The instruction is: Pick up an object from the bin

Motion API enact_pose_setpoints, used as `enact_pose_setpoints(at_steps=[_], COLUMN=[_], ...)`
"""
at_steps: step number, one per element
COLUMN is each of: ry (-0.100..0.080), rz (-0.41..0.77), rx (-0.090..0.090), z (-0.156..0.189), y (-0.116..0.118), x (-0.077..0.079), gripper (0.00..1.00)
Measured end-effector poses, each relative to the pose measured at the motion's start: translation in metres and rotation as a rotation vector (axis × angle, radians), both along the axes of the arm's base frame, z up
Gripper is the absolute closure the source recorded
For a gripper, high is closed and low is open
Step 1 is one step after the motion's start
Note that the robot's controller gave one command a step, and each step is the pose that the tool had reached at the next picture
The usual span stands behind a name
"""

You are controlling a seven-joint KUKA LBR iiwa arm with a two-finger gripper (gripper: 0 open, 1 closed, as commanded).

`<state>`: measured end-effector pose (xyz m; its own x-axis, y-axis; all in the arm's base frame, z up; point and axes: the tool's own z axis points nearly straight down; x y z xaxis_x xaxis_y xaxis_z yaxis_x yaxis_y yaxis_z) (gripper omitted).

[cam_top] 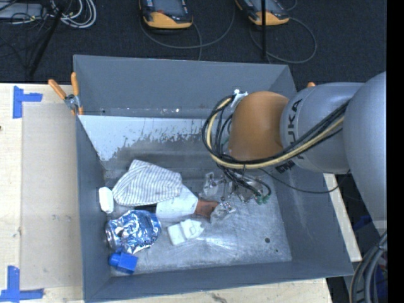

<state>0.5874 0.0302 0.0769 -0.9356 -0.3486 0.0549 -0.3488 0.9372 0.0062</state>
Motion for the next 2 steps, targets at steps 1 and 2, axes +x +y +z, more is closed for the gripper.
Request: enact_pose_setpoints(at_steps=[1,2], ry=[-0.002,-0.057], rz=[0.0,-0.03], rx=[0.0,0.013], z=[0.0,0.134], y=[0.0,0.006], x=[0.0,0.005], gripper=[1.0,1.0])
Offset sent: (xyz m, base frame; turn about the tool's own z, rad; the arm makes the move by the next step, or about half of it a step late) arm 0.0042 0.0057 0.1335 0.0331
